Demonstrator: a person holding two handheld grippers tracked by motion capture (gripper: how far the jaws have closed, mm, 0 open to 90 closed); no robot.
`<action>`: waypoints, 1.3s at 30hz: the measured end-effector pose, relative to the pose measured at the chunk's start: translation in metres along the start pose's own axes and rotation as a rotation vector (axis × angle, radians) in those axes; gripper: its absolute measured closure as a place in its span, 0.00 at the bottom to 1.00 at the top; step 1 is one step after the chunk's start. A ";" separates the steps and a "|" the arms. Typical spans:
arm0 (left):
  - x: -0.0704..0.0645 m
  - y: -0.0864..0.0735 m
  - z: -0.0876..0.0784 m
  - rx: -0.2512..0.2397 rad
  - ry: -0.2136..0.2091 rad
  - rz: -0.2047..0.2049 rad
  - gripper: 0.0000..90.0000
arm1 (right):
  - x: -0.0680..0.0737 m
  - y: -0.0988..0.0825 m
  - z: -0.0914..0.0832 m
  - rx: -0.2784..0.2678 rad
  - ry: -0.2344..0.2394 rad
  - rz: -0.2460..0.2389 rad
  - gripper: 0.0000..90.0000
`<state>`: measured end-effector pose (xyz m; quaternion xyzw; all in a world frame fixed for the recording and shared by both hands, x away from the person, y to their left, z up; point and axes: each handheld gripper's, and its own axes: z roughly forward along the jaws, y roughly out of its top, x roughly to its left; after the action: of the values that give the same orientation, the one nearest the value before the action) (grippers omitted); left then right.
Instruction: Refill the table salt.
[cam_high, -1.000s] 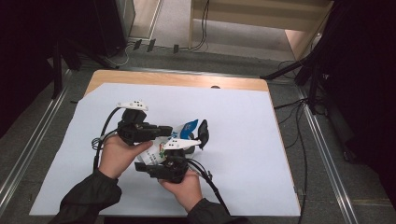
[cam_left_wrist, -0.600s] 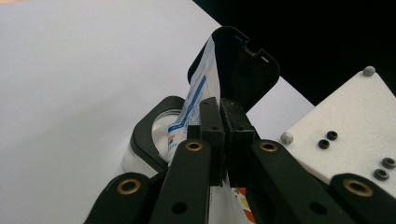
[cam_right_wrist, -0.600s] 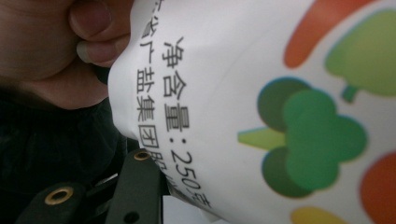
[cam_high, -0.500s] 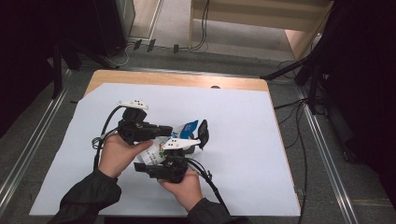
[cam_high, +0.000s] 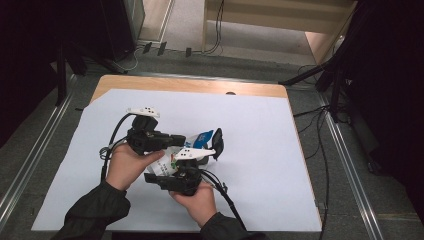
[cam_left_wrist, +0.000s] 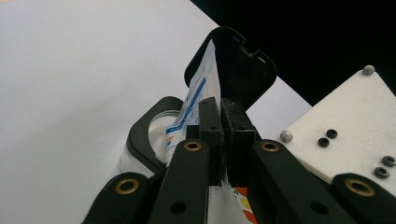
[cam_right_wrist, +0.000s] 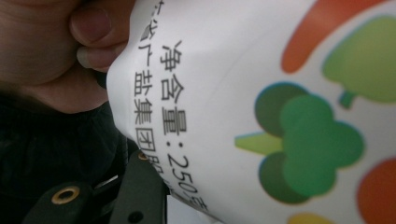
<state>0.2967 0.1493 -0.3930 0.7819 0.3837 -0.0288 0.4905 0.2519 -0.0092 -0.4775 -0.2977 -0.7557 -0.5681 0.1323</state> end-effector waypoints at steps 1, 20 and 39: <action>0.000 0.000 0.000 -0.001 0.002 -0.001 0.98 | 0.000 0.000 0.000 -0.001 0.003 0.001 0.72; -0.001 0.003 -0.001 0.017 0.007 0.004 0.98 | 0.000 0.003 0.000 0.005 0.011 0.001 0.72; -0.001 0.006 -0.001 0.032 0.011 0.010 0.98 | 0.001 0.004 0.000 0.001 0.013 0.005 0.72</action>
<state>0.2997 0.1481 -0.3881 0.7916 0.3820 -0.0283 0.4761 0.2533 -0.0081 -0.4736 -0.2956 -0.7543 -0.5696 0.1388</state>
